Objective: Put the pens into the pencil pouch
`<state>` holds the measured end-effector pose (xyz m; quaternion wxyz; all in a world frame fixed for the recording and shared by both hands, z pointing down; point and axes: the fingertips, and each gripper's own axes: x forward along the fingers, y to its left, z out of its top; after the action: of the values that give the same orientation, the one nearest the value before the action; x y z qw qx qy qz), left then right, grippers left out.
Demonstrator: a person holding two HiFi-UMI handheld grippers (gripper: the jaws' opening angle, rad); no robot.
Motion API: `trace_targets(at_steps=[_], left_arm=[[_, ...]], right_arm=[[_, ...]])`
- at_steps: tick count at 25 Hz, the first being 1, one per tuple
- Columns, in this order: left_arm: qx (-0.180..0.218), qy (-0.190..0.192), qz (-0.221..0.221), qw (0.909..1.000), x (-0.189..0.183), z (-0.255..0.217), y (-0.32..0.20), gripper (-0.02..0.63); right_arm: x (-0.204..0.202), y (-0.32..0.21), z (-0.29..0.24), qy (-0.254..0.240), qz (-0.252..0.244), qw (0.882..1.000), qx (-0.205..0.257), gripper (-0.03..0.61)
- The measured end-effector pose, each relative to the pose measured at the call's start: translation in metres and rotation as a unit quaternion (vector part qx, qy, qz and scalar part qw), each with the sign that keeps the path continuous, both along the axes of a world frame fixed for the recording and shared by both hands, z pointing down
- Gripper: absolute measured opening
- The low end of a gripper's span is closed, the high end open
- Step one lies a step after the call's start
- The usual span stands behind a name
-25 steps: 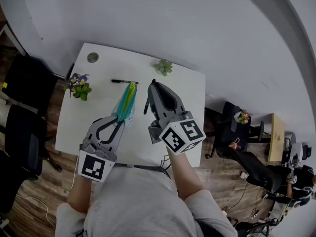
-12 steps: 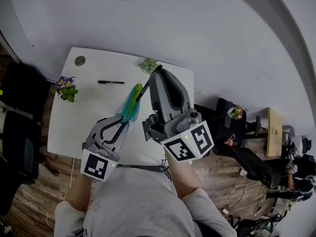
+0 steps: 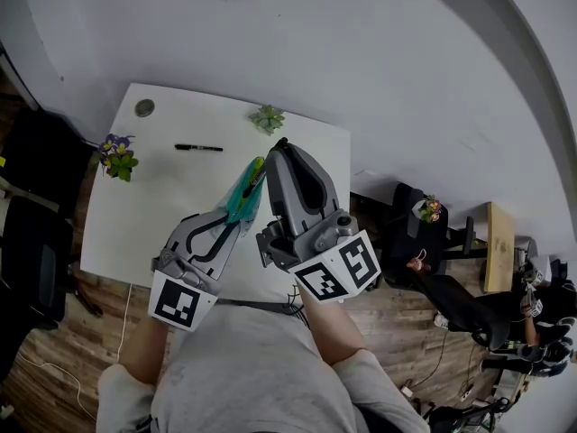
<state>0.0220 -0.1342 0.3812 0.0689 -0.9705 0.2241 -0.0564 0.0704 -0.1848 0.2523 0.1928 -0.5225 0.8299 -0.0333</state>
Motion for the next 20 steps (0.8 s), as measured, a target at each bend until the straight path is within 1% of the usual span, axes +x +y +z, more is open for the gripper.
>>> trace_targets(at_steps=[7, 11, 14, 17, 20], left_arm=[[0.009, -0.003, -0.004, 0.9999, 0.000, -0.003, 0.003, 0.060], [0.015, -0.006, -0.006, 0.9998, -0.001, -0.006, 0.005, 0.060], [0.021, -0.001, -0.010, 0.9997, -0.004, -0.010, 0.005, 0.060], [0.028, 0.005, -0.016, 0.9995, -0.009, -0.016, 0.004, 0.060], [0.034, 0.007, -0.025, 0.9991, -0.015, -0.021, 0.003, 0.060]], right_arm=[[-0.007, 0.011, 0.015, 0.011, -0.026, 0.999, -0.017, 0.060], [-0.017, 0.017, 0.025, 0.049, -0.042, 0.998, -0.024, 0.060], [-0.024, 0.022, 0.035, 0.078, -0.049, 0.995, -0.029, 0.060], [-0.029, 0.027, 0.046, 0.095, -0.058, 0.993, -0.039, 0.060], [-0.036, 0.029, 0.056, 0.121, -0.071, 0.989, -0.051, 0.060]])
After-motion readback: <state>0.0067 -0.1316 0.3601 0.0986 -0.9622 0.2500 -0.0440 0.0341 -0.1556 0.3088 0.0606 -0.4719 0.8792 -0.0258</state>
